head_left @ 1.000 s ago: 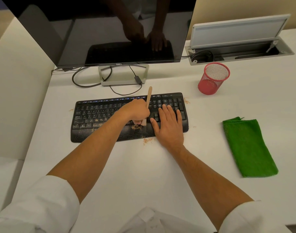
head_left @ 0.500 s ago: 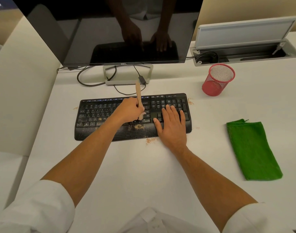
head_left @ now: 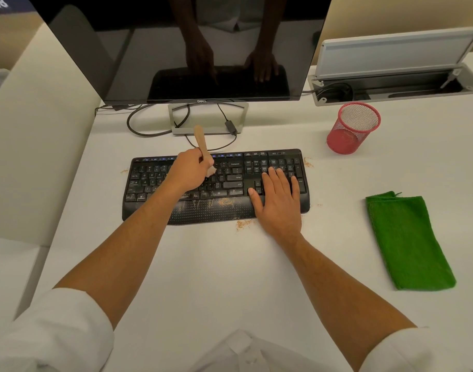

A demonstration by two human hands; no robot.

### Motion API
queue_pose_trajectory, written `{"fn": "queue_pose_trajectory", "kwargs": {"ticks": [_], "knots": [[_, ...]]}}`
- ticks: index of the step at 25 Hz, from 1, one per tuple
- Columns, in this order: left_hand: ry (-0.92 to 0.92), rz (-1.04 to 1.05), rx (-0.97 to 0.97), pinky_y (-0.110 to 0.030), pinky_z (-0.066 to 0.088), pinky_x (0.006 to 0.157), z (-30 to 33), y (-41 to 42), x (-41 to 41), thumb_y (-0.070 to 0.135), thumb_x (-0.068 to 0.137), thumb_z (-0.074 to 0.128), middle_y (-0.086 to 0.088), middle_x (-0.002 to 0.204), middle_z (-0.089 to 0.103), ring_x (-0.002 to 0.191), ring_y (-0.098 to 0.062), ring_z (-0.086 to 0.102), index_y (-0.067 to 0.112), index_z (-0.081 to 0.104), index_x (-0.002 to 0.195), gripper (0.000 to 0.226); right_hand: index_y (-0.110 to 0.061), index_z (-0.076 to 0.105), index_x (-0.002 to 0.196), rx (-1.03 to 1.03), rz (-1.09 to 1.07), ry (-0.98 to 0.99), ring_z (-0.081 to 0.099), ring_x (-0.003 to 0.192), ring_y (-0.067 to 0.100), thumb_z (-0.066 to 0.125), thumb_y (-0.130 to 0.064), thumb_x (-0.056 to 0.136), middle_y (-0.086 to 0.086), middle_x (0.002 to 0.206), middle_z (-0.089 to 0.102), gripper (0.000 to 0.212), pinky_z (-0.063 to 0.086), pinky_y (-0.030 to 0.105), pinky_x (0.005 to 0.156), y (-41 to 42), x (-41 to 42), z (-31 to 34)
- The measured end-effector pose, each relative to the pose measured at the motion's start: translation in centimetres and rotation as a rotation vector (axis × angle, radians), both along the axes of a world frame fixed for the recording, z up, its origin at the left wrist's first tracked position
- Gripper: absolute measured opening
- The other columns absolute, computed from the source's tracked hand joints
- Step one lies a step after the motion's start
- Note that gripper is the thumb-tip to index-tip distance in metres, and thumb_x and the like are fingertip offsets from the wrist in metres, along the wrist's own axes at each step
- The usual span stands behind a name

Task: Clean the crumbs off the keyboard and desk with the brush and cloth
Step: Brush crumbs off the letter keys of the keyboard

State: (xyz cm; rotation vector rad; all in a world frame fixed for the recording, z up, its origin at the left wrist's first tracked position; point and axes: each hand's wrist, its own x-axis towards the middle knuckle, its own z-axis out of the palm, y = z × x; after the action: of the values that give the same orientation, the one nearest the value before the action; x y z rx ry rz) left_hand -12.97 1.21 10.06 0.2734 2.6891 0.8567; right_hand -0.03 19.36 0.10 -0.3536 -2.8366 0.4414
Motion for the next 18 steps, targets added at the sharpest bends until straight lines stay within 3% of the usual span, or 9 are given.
{"fn": "queue_pose_trajectory", "kwargs": {"ticks": [6,8,10,13,18], "knots": [[-0.369,-0.122,-0.209,-0.027,0.051,0.055,2.0,-0.3,-0.2,0.016,0.095,0.061,-0.018,0.082,0.07,0.065,-0.022,0.063,-0.002,0.066,0.096,0.018,-0.012,0.046,0.147,0.01,-0.002,-0.006,0.027,0.149,0.022,0.03,-0.055,0.104,0.006,0.155,0.043,0.063,0.005,0.045,0.125,0.0,0.1,0.0],[-0.31,-0.085,-0.152,-0.031,0.054,0.058,2.3,-0.6,-0.3,0.017,0.096,0.06,-0.014,0.081,0.069,0.067,-0.022,0.064,0.001,0.066,0.099,0.017,-0.011,0.048,0.146,0.009,-0.002,0.002,0.028,0.149,0.023,0.031,-0.054,0.104,0.007,0.154,0.044,0.062,0.006,0.045,0.125,0.0,0.1,0.1],[-0.085,0.019,-0.043,-0.039,0.056,0.064,1.8,-0.8,-0.5,0.022,0.098,0.056,-0.011,0.085,0.067,0.075,-0.027,0.066,0.004,0.066,0.103,0.021,-0.011,0.047,0.146,0.003,0.001,0.0,0.029,0.149,0.023,0.032,-0.054,0.104,0.007,0.154,0.044,0.062,0.006,0.045,0.125,-0.1,0.1,0.1],[0.099,0.105,0.004,-0.03,0.045,0.055,1.1,-1.2,-0.3,0.026,0.099,0.054,-0.003,0.08,0.061,0.069,-0.02,0.058,0.007,0.065,0.103,0.023,-0.011,0.046,0.147,-0.006,0.004,-0.013,0.027,0.149,0.023,0.032,-0.054,0.104,0.006,0.155,0.043,0.062,0.004,0.045,0.125,0.0,0.1,0.2],[-0.24,-0.102,-0.254,-0.03,0.046,0.061,1.6,-2.8,-1.3,0.023,0.095,0.062,-0.01,0.088,0.066,0.071,-0.02,0.059,0.006,0.066,0.098,0.018,-0.012,0.046,0.147,-0.009,0.005,-0.017,0.026,0.15,0.022,0.031,-0.054,0.104,0.006,0.156,0.042,0.063,0.004,0.045,0.125,0.0,0.1,0.3]]}}
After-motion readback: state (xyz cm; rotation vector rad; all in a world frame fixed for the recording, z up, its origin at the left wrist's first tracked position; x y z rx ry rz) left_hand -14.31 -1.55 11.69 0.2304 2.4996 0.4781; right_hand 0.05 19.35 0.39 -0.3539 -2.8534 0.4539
